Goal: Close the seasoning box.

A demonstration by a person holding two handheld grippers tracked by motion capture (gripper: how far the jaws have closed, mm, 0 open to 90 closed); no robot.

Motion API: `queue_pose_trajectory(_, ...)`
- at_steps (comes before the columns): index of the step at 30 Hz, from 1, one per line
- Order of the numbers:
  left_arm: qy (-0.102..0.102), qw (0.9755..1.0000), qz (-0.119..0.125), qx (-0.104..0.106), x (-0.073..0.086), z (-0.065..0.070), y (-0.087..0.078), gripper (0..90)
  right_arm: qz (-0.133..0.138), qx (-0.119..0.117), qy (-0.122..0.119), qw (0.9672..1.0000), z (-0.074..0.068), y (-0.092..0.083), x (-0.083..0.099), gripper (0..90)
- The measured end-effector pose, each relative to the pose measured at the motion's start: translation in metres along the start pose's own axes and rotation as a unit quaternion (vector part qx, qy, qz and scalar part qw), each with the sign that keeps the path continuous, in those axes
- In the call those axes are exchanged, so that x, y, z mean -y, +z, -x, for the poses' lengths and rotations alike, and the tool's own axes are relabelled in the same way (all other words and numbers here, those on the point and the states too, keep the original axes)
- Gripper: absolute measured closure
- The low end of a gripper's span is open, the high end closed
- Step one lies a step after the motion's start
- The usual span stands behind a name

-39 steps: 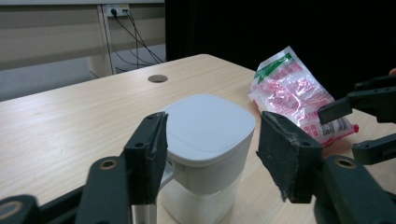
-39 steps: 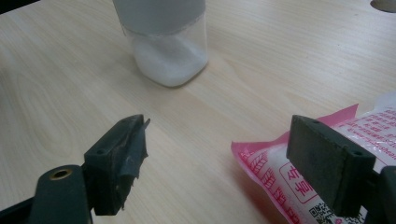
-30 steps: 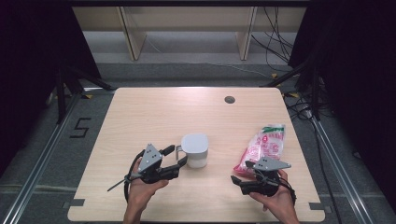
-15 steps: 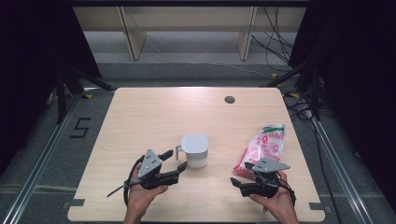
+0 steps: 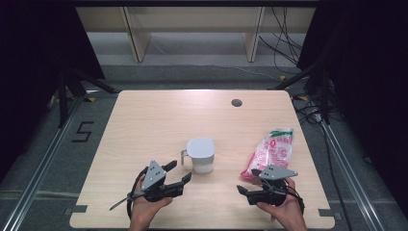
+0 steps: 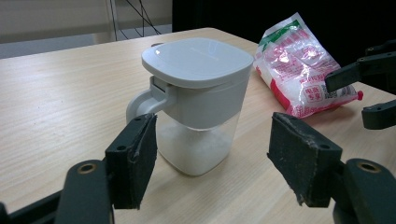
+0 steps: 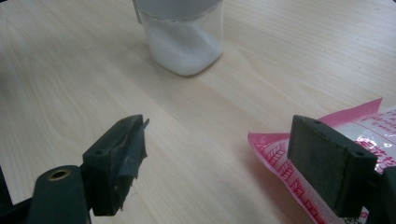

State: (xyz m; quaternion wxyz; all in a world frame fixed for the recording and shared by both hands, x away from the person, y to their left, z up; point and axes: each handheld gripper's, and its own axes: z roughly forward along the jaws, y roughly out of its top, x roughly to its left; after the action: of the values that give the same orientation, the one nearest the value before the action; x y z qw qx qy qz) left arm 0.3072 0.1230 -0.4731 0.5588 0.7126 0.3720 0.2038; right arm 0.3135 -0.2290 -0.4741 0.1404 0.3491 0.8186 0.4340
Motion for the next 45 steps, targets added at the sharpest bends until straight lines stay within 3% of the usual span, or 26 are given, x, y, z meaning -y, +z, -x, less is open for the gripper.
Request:
queue_pose_trajectory(7,0.010,0.9998,-0.015,0.006,0.005,0.006,0.001,31.7,-0.002,-0.006,-0.005,1.0000,-0.001,-0.001,0.001,20.0)
queue_pose_trajectory(8,0.007,0.9999,-0.011,0.008,0.006,0.007,0.002,31.7,-0.008,-0.004,0.012,0.9999,-0.004,-0.002,0.002,19.8)
queue_pose_trajectory(9,0.010,0.9998,-0.016,0.007,0.006,0.008,0.002,31.6,-0.003,-0.004,-0.005,1.0000,-0.001,-0.001,0.002,19.3)
queue_pose_trajectory(14,0.010,0.9997,-0.018,0.016,0.012,0.013,0.005,30.7,0.001,-0.007,-0.007,1.0000,-0.001,-0.004,0.005,19.2)
queue_pose_trajectory(15,0.011,0.9996,-0.022,0.011,0.013,0.015,0.004,30.6,-0.003,0.000,0.002,1.0000,-0.003,-0.005,0.006,19.2)
queue_pose_trajectory(16,0.011,0.9997,-0.021,0.010,0.014,0.016,0.004,30.5,0.004,0.002,-0.010,0.9999,-0.002,-0.005,0.007,19.2)
queue_pose_trajectory(17,0.009,0.9997,-0.022,0.009,0.015,0.017,0.004,30.4,0.000,-0.005,-0.007,1.0000,-0.002,-0.005,0.007,19.2)
queue_pose_trajectory(19,0.022,0.9993,-0.023,0.018,0.018,0.017,0.004,30.3,0.001,0.000,0.005,1.0000,-0.005,-0.007,0.009,19.2)
queue_pose_trajectory(20,0.026,0.9992,-0.026,0.016,0.019,0.019,0.003,30.2,-0.003,-0.005,-0.002,1.0000,-0.003,-0.007,0.009,19.2)
queue_pose_trajectory(22,0.014,0.9994,-0.028,0.018,0.023,0.023,0.004,30.0,-0.008,-0.015,-0.002,0.9999,-0.004,-0.007,0.010,19.2)
queue_pose_trajectory(24,0.015,0.9991,-0.032,0.024,0.027,0.026,0.004,29.8,-0.002,-0.007,-0.006,1.0000,-0.004,-0.007,0.011,19.1)
queue_pose_trajectory(26,0.027,0.9987,-0.034,0.027,0.029,0.027,0.005,29.5,-0.004,-0.002,-0.004,1.0000,-0.004,-0.008,0.012,18.8)
queue_pose_trajectory(27,0.030,0.9985,-0.038,0.025,0.030,0.028,0.006,29.4,-0.008,-0.004,0.014,0.9999,-0.007,-0.009,0.013,18.6)
queue_pose_trajectory(29,0.016,0.9988,-0.037,0.029,0.033,0.032,0.007,29.3,-0.006,-0.012,0.002,0.9999,-0.005,-0.008,0.014,17.9)
queue_pose_trajectory(30,0.020,0.9987,-0.037,0.029,0.033,0.032,0.007,29.3,0.000,-0.009,-0.011,0.9999,-0.004,-0.008,0.014,17.9)
queue_pose_trajectory(31,0.032,0.9983,-0.037,0.032,0.032,0.032,0.008,29.2,-0.008,-0.015,-0.012,0.9998,-0.004,-0.008,0.014,17.9)
queue_pose_trajectory(32,0.028,0.9984,-0.040,0.029,0.033,0.033,0.008,29.2,-0.009,-0.015,-0.013,0.9998,-0.005,-0.008,0.015,17.9)
queue_pose_trajectory(33,0.032,0.9981,-0.041,0.031,0.033,0.033,0.008,29.2,-0.014,-0.008,0.006,0.9998,-0.008,-0.010,0.016,17.9)
queue_pose_trajectory(35,0.020,0.9984,-0.043,0.030,0.035,0.036,0.009,29.1,-0.006,-0.003,-0.015,0.9999,-0.007,-0.009,0.016,17.7)
queue_pose_trajectory(38,0.040,0.9976,-0.046,0.034,0.037,0.039,0.010,29.0,-0.017,-0.006,0.000,0.9998,-0.010,-0.009,0.018,17.6)
queue_pose_trajectory(39,0.027,0.9978,-0.051,0.032,0.038,0.042,0.010,28.9,-0.018,-0.010,-0.014,0.9997,-0.009,-0.009,0.018,17.4)
queue_pose_trajectory(40,0.042,0.9972,-0.050,0.037,0.039,0.041,0.011,28.9,-0.016,-0.008,-0.018,0.9997,-0.009,-0.009,0.018,17.4)
queue_pose_trajectory(42,0.029,0.9977,-0.052,0.033,0.041,0.043,0.012,28.9,-0.016,-0.015,-0.021,0.9995,-0.009,-0.008,0.019,17.3)
queue_pose_trajectory(43,0.029,0.9973,-0.056,0.037,0.042,0.044,0.012,28.8,-0.019,-0.009,-0.016,0.9997,-0.010,-0.009,0.019,17.4)
queue_pose_trajectory(44,0.045,0.9967,-0.058,0.035,0.042,0.043,0.012,28.8,-0.023,-0.010,-0.017,0.9995,-0.010,-0.009,0.020,17.4)
queue_pose_trajectory(45,0.035,0.9971,-0.058,0.034,0.043,0.045,0.012,28.8,-0.019,-0.008,-0.021,0.9996,-0.011,-0.008,0.021,17.4)
